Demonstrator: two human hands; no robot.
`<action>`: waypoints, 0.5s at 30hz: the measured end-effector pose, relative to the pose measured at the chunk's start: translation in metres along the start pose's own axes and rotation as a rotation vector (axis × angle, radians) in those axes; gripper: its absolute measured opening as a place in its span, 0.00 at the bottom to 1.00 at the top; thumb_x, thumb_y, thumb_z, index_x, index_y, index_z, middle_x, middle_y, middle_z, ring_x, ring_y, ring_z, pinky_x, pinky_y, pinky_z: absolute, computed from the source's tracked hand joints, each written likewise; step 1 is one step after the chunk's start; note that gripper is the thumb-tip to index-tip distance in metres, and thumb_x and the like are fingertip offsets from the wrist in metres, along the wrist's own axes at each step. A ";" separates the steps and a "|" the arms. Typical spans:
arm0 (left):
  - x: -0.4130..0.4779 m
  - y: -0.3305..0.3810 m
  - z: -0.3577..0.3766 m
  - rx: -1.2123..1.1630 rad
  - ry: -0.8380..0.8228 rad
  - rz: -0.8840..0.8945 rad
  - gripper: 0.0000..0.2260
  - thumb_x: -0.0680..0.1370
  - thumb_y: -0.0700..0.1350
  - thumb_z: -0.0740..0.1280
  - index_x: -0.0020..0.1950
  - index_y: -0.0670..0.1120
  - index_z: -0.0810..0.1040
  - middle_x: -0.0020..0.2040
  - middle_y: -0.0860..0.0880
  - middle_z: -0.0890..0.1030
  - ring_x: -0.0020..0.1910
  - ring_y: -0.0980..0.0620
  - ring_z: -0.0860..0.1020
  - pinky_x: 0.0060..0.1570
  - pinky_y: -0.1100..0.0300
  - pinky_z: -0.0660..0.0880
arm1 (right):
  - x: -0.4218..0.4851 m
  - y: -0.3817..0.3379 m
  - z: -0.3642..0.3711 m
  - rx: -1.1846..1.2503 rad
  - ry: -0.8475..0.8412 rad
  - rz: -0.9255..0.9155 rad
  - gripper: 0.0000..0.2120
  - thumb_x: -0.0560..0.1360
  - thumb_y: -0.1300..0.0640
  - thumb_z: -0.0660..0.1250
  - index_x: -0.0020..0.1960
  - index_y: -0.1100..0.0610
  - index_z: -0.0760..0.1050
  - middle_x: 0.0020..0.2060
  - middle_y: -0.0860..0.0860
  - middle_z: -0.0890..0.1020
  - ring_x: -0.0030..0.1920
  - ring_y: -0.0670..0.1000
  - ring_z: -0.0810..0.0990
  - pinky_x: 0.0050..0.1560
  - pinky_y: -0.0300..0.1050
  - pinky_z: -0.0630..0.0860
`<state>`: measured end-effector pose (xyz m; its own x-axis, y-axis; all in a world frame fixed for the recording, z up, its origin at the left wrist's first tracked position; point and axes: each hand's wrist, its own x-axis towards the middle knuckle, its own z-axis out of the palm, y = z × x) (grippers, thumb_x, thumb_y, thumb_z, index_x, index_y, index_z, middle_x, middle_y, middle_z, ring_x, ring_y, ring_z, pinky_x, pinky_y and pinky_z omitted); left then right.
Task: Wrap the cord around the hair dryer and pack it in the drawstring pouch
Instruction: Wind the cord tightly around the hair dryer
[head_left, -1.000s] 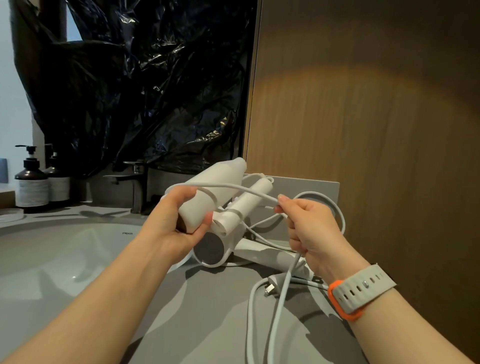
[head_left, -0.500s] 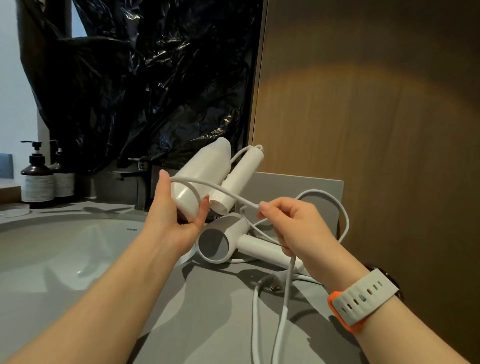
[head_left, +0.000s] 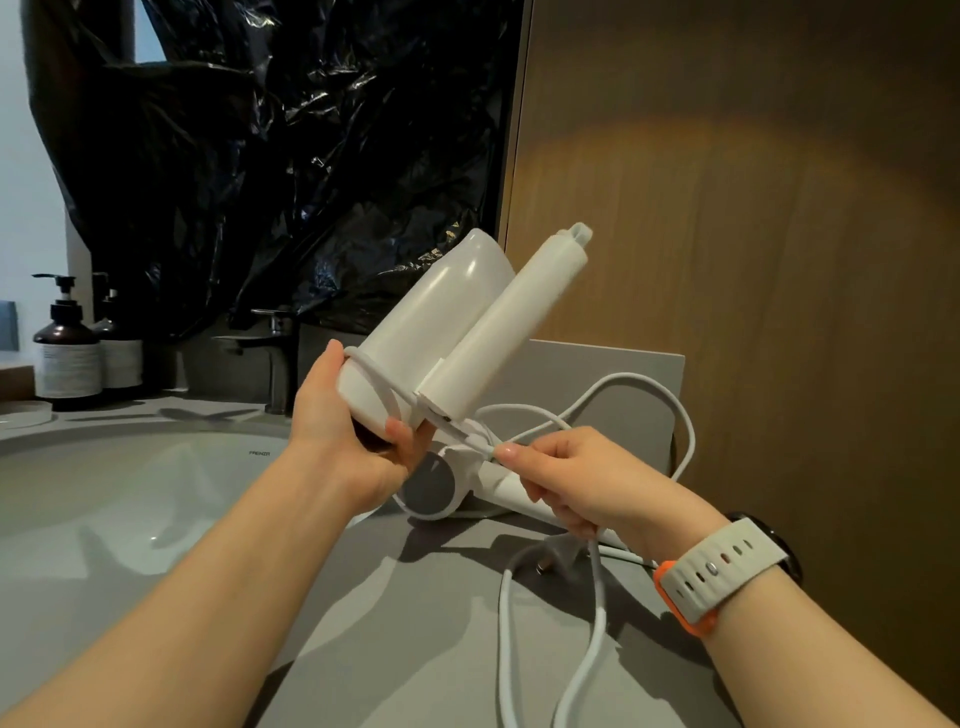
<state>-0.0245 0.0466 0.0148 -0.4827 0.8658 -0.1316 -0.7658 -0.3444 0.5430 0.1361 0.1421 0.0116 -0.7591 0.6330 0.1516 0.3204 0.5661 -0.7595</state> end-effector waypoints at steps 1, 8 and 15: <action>0.000 -0.001 0.000 0.030 -0.018 -0.007 0.23 0.73 0.63 0.64 0.58 0.48 0.77 0.54 0.43 0.79 0.31 0.43 0.80 0.15 0.69 0.66 | 0.001 0.002 0.000 -0.007 0.017 0.013 0.22 0.74 0.41 0.63 0.33 0.58 0.70 0.23 0.50 0.65 0.22 0.46 0.62 0.25 0.38 0.64; 0.001 0.000 -0.001 0.237 -0.154 0.003 0.18 0.73 0.63 0.62 0.44 0.50 0.81 0.40 0.48 0.82 0.32 0.47 0.80 0.16 0.71 0.63 | 0.002 0.010 -0.004 0.165 -0.016 -0.005 0.13 0.78 0.52 0.61 0.43 0.62 0.76 0.29 0.53 0.67 0.27 0.47 0.65 0.29 0.38 0.66; 0.004 0.015 -0.011 0.365 -0.332 0.127 0.16 0.69 0.62 0.65 0.41 0.51 0.82 0.40 0.52 0.78 0.40 0.52 0.72 0.49 0.59 0.46 | 0.004 0.005 -0.004 -0.059 0.194 0.015 0.24 0.72 0.43 0.67 0.33 0.64 0.69 0.27 0.57 0.64 0.26 0.49 0.60 0.26 0.40 0.60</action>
<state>-0.0423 0.0405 0.0135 -0.3555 0.9146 0.1927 -0.4828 -0.3562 0.8000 0.1371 0.1501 0.0108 -0.6325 0.7284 0.2635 0.3684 0.5821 -0.7248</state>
